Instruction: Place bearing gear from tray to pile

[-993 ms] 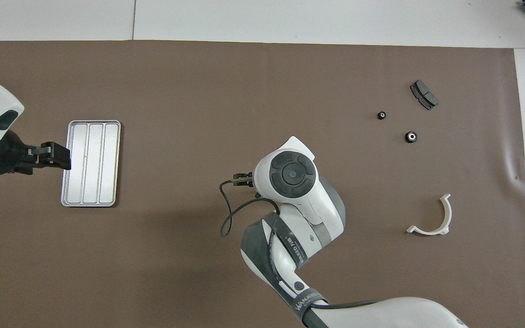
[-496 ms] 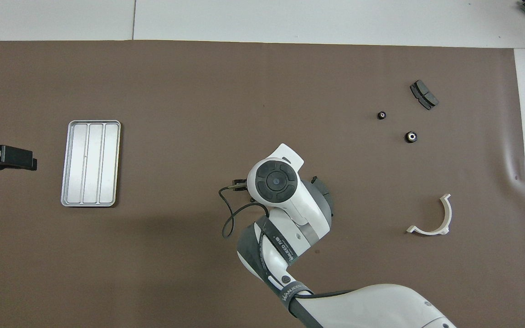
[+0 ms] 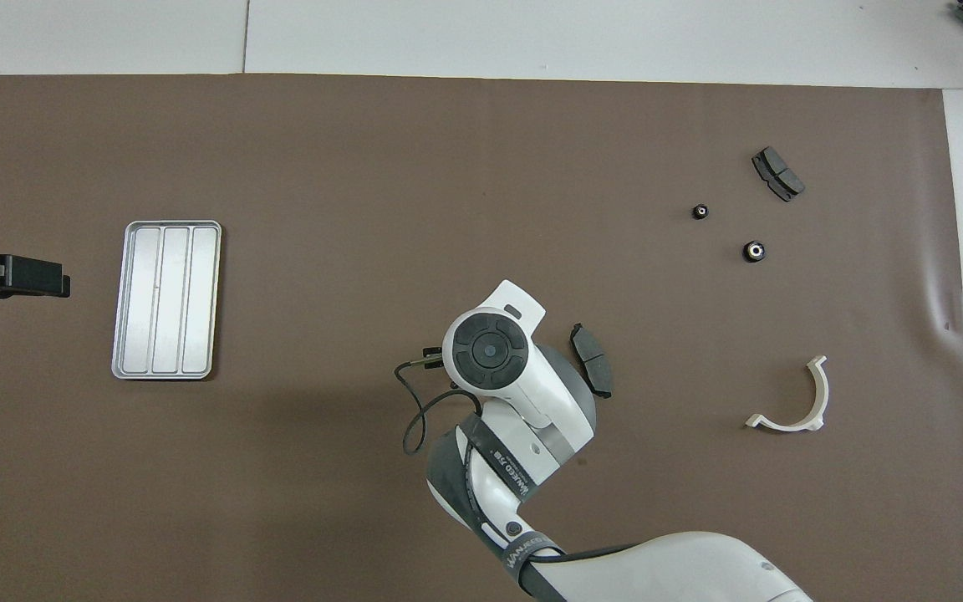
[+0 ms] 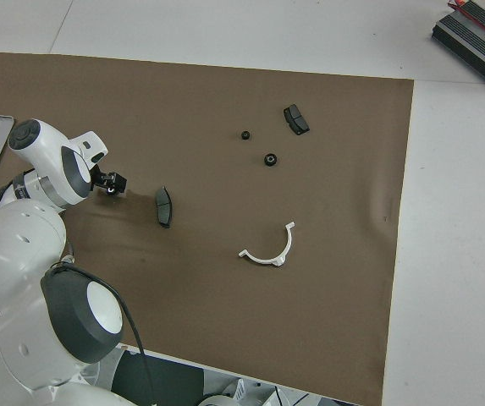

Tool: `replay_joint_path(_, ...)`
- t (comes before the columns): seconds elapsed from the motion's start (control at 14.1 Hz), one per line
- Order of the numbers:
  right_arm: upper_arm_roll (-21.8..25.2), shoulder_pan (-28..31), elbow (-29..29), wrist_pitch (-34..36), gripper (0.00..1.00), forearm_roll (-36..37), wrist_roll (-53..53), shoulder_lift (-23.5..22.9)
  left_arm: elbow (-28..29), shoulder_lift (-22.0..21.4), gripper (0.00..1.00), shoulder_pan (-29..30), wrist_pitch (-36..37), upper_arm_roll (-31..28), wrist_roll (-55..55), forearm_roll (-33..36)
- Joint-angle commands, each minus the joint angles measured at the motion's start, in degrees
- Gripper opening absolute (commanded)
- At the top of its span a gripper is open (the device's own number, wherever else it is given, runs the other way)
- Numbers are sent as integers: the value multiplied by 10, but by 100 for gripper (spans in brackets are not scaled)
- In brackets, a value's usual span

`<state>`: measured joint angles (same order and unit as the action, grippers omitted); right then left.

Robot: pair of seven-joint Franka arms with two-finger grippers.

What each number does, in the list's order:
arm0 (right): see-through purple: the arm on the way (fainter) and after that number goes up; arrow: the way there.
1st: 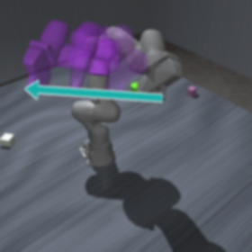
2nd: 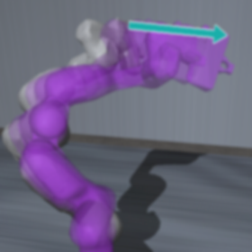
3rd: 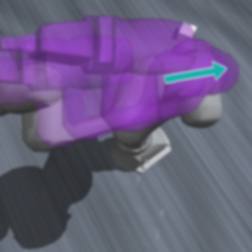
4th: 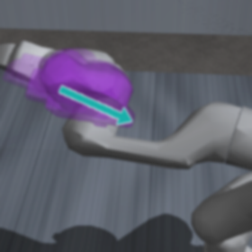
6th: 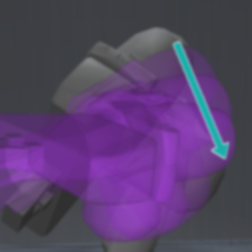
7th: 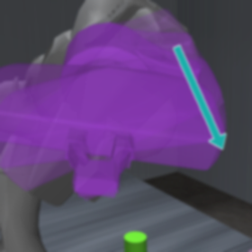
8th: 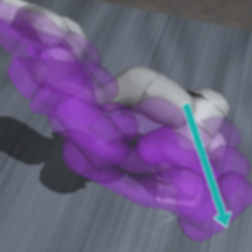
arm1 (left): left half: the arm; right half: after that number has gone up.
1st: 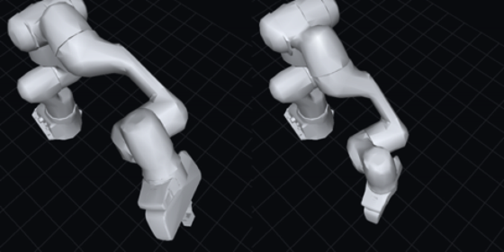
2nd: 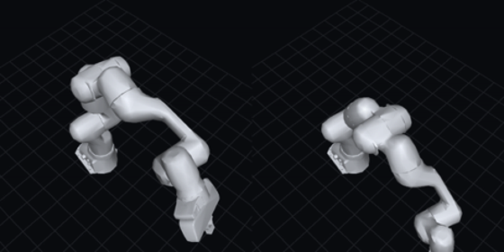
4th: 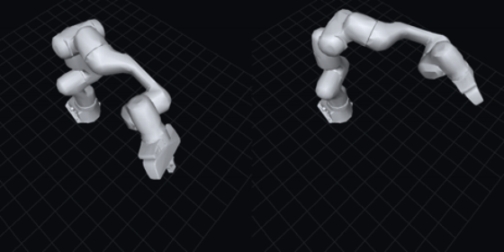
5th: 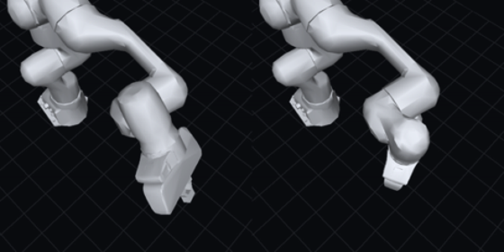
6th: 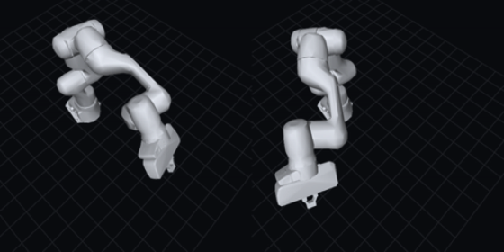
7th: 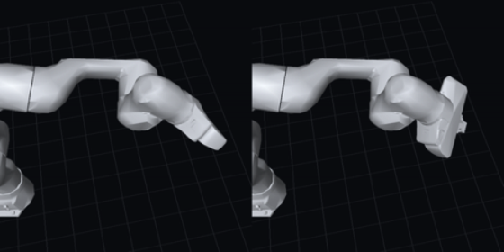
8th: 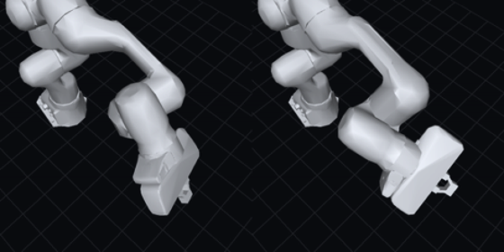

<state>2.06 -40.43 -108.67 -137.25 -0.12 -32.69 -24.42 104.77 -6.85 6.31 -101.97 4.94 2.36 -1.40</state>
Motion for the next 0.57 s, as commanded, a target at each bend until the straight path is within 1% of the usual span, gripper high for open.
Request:
replay_joint_path(0.0, 1, 0, -10, 5, 83, 15, -11, 9, 14, -14, 100, -5, -16, 2, 5, -5)
replay_joint_path(0.14, 1, 2, -10, 5, 81, 23, -11, 9, 12, -12, 100, -6, -19, 6, 5, -4)
replay_joint_path(0.28, 1, 2, -10, 5, 65, 23, -11, 9, 16, -13, 100, -10, -36, 15, 8, -4)
replay_joint_path(0.35, 1, 2, -10, 5, 59, 23, -11, 9, 17, -13, 100, -10, -46, 15, 8, -5)
replay_joint_path(0.5, 1, 4, -9, 2, 58, 23, -11, 8, 17, -13, 100, -8, -48, 14, 7, -4)
